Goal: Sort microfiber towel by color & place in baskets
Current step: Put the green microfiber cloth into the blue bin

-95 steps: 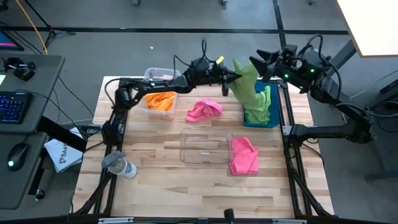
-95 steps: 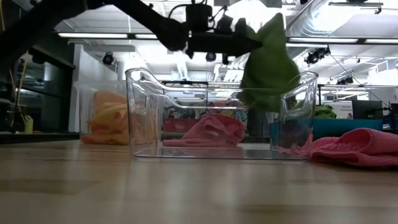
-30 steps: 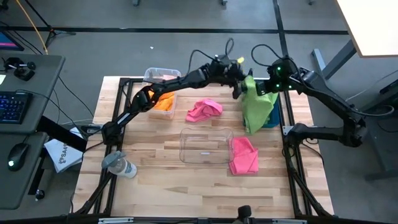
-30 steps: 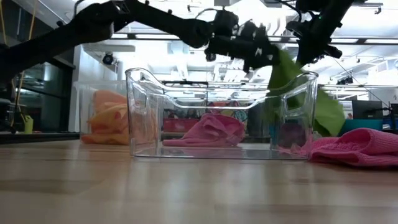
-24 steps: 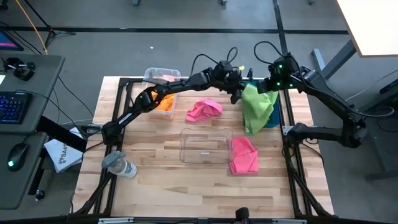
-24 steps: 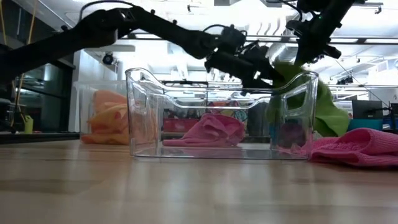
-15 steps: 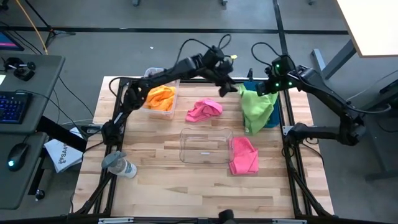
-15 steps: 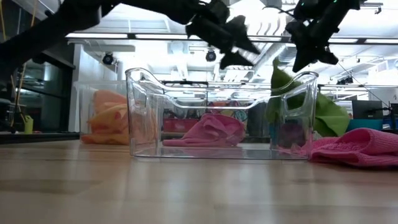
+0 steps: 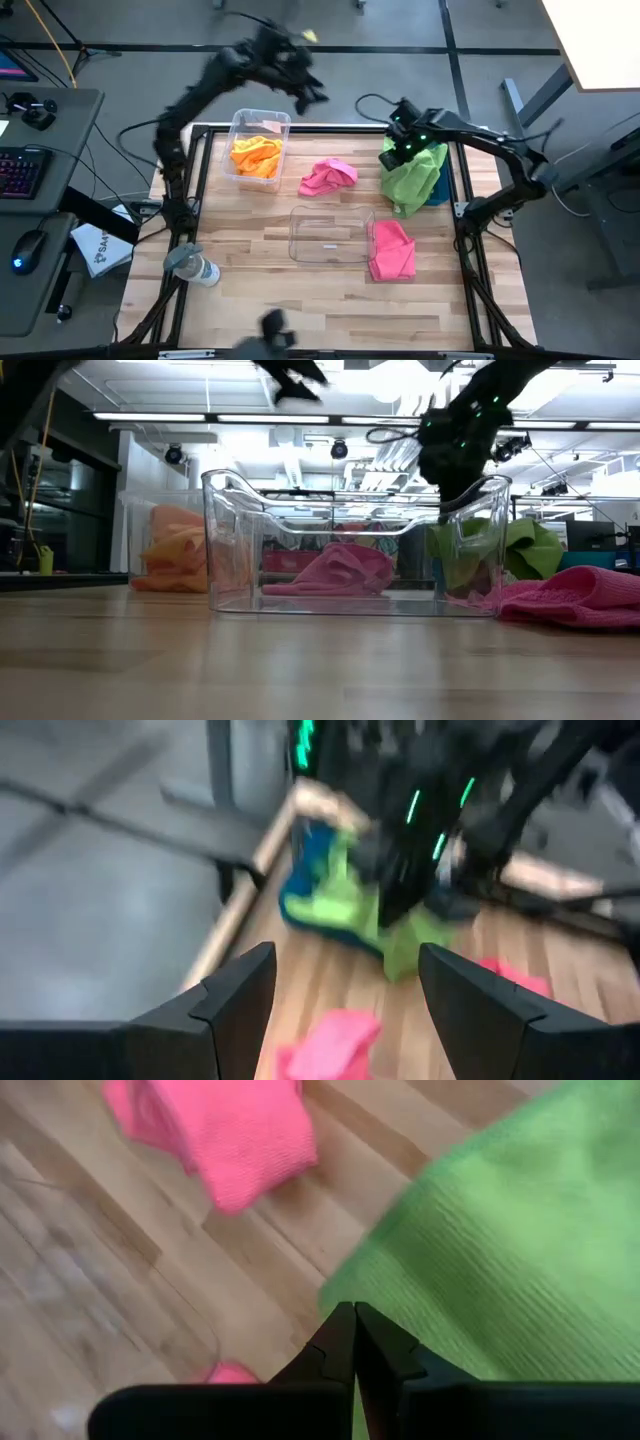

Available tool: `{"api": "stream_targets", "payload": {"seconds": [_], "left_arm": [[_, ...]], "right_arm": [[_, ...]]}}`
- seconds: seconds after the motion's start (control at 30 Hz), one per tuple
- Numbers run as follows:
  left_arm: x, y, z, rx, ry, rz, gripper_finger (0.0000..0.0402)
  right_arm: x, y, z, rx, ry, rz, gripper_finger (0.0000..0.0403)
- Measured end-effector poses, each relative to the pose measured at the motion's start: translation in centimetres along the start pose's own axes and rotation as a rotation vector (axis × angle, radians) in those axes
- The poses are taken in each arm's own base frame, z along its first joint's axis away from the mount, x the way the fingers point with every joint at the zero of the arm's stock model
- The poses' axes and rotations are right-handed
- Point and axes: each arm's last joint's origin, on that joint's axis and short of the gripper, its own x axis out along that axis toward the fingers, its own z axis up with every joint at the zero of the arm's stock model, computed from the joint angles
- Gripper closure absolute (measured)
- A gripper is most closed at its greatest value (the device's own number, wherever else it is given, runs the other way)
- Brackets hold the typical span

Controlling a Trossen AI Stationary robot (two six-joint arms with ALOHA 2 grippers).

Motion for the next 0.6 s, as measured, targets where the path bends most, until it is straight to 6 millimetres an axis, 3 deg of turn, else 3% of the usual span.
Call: {"api": "stream_targets", "payload": {"seconds": [0.1, 0.2, 0.4, 0.6], "left_arm": [[-5.8, 0.4, 0.9, 0.028, -0.116, 0.07, 0.0168], [-9.7, 0.4, 1.1, 0.039, -0.185, 0.135, 0.0168], [-15.5, -1.0, 1.1, 0.111, -0.295, 0.246, 0.0168], [-18.2, -1.6, 0.8, 0.174, -0.322, 0.349, 0.0168]], "right_arm": [[1.7, 0.2, 0.4, -0.007, 0.025, -0.056, 0.0403], [2.2, 0.2, -0.2, -0.014, 0.071, -0.195, 0.0403], [-0.3, 0.5, -2.3, -0.041, 0.112, -0.403, 0.0403], [0.0, -1.0, -3.2, -0.023, 0.166, -0.541, 0.0403]]}}
